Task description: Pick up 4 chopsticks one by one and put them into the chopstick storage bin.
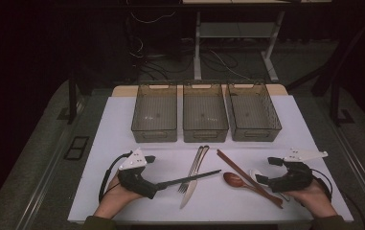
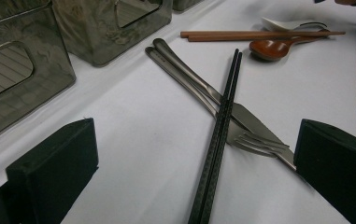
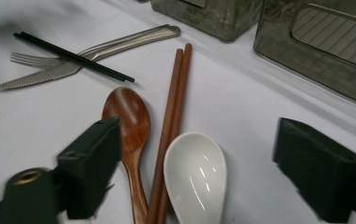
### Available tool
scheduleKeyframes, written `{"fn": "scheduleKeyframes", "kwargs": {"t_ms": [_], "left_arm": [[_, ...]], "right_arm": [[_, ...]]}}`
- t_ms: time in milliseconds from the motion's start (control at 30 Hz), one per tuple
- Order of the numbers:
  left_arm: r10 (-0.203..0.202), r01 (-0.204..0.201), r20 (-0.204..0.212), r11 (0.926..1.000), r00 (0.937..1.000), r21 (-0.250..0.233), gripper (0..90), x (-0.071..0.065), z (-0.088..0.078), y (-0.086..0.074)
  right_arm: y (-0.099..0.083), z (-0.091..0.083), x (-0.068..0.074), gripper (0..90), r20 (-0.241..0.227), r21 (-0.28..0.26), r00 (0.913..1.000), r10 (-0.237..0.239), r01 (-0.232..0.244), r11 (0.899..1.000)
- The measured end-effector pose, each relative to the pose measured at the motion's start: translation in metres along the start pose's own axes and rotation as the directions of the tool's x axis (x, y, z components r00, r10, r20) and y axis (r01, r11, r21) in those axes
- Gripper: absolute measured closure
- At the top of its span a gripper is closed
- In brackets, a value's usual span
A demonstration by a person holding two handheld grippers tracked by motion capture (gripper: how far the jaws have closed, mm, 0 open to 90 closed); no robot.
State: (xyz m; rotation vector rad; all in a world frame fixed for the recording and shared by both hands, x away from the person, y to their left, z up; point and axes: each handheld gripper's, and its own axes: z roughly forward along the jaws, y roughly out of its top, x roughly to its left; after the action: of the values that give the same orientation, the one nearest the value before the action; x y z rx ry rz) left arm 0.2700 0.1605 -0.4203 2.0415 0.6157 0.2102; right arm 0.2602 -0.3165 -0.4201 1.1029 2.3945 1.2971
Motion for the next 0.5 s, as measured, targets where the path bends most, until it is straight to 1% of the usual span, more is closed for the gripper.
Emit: {"fn": "scheduleKeyframes", "kwargs": {"t_ms": [33,67,100,167,200,267,333,367,400,433,500], "left_arm": [[-0.001,0.001,-0.001,1.0,1.0,0.0,0.0,0.0,0.0,0.0],[-0.001,0.001,-0.001,1.0,1.0,0.0,0.0,0.0,-0.001,0.0],[-0.003,0.003,-0.003,1.0,1.0,-0.004,0.0,0.0,-0.001,0.0],[-0.005,0.005,-0.001,1.0,1.0,-0.005,0.0,-0.001,-0.001,0.0],[-0.005,0.005,-0.001,1.0,1.0,-0.003,0.0,0.0,-0.001,0.0],[-0.007,0.007,0.0,1.0,1.0,-0.004,0.0,0.0,0.0,-0.001],[-0.009,0.009,0.001,1.0,1.0,0.0,0.0,0.0,0.0,-0.001],[-0.008,0.008,0.001,1.0,1.0,0.0,0.0,0.0,0.0,-0.001],[-0.007,0.007,0.001,1.0,1.0,0.001,0.0,0.0,0.0,-0.001],[-0.006,0.006,0.001,1.0,1.0,0.0,0.0,0.0,0.0,-0.002],[-0.007,0.007,0.001,1.0,1.0,0.0,0.0,-0.001,0.0,-0.002]], "right_arm": [[0.0,-0.001,-0.001,16.5,-0.002,0.009,1.0,0.002,-0.002,1.0],[-0.002,-0.003,-0.002,22.3,0.005,0.031,1.0,0.001,-0.001,1.0],[-0.002,-0.003,-0.002,22.3,0.005,0.031,1.0,0.001,-0.001,1.0],[-0.004,-0.003,-0.003,25.2,0.004,0.053,1.0,-0.003,0.002,0.999],[-0.006,-0.003,-0.005,29.9,0.0,0.071,1.0,-0.007,0.007,0.997],[-0.008,-0.002,-0.006,31.3,-0.002,0.08,1.0,-0.001,0.001,0.997],[-0.01,0.0,-0.01,35.5,-0.011,0.113,0.9999,0.0,0.001,0.994],[-0.01,0.0,-0.01,35.5,-0.011,0.113,0.9999,0.0,0.001,0.994],[-0.011,0.002,-0.012,37.6,-0.008,0.136,1.0,-0.005,0.006,0.991],[-0.011,0.002,-0.012,37.6,-0.008,0.136,1.0,-0.005,0.006,0.991],[-0.015,0.002,-0.013,41.7,-0.017,0.154,0.9998,-0.007,0.009,0.988]]}}
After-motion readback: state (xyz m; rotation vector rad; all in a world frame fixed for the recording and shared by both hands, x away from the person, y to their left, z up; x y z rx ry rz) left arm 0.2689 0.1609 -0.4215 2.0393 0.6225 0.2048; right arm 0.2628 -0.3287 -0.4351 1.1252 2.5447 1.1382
